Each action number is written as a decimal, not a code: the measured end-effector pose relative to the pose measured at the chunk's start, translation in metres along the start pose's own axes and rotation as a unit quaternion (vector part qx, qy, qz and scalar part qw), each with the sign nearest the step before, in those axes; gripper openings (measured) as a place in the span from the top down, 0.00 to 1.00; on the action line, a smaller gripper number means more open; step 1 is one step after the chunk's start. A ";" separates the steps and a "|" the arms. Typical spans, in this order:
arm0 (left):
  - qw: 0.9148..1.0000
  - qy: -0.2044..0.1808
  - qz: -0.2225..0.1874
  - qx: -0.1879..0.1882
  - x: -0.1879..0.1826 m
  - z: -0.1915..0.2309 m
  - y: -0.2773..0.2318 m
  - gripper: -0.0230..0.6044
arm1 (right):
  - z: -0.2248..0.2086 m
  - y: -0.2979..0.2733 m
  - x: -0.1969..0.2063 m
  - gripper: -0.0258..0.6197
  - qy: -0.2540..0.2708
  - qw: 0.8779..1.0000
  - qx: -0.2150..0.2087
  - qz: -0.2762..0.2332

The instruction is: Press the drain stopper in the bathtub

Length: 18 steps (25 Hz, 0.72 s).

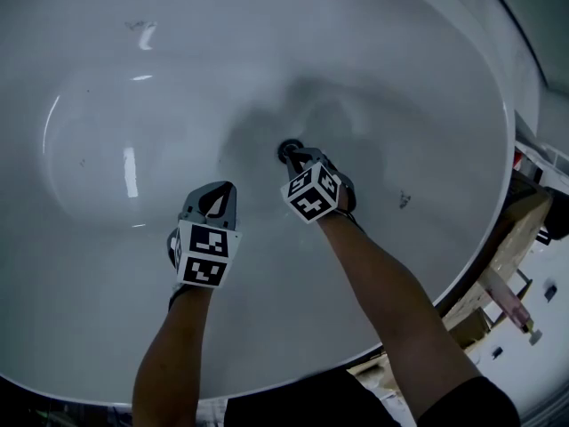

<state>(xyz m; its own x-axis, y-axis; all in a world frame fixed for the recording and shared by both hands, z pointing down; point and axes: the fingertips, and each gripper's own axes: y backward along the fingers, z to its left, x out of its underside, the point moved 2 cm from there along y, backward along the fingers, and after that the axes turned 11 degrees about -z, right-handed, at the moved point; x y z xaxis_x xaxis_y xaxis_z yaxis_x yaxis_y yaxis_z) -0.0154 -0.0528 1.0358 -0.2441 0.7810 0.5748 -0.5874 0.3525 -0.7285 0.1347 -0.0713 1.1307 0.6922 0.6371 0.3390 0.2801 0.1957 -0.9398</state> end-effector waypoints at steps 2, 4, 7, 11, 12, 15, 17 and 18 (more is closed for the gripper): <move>1.000 0.002 0.006 0.000 0.002 -0.001 -0.004 0.94 | -0.001 -0.007 0.004 0.94 0.008 1.000 0.005 0.013; 1.000 0.006 0.010 -0.002 0.005 0.001 -0.010 0.94 | -0.002 -0.013 0.008 0.94 0.017 0.999 0.008 0.029; 1.000 0.011 0.006 -0.006 0.002 0.004 -0.016 0.94 | -0.003 -0.020 0.013 0.94 0.032 0.998 0.012 0.055; 1.000 0.021 0.001 -0.003 0.004 0.000 -0.015 0.94 | 0.001 -0.023 0.016 0.93 0.052 0.996 0.026 0.072; 1.000 0.025 0.002 -0.001 0.006 -0.001 -0.016 0.94 | 0.001 -0.023 0.017 0.93 0.057 0.995 0.032 0.074; 0.999 0.031 0.010 0.000 0.019 -0.001 -0.015 0.94 | 0.002 -0.025 0.017 0.93 0.066 0.994 0.042 0.078; 0.999 0.036 0.016 -0.003 0.027 0.002 -0.013 0.94 | 0.002 -0.027 0.016 0.93 0.072 0.993 0.039 0.082; 0.999 0.039 0.018 -0.005 0.031 0.004 -0.012 0.94 | 0.002 -0.027 0.016 0.93 0.076 0.993 0.035 0.083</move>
<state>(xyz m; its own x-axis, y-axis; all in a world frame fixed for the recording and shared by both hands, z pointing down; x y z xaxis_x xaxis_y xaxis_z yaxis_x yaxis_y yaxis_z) -0.0193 -0.0346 1.0639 -0.2038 0.8311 0.5175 -0.5717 0.3281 -0.7520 0.1367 -0.0652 1.1617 0.8189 0.5463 0.1762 0.1100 0.1520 -0.9822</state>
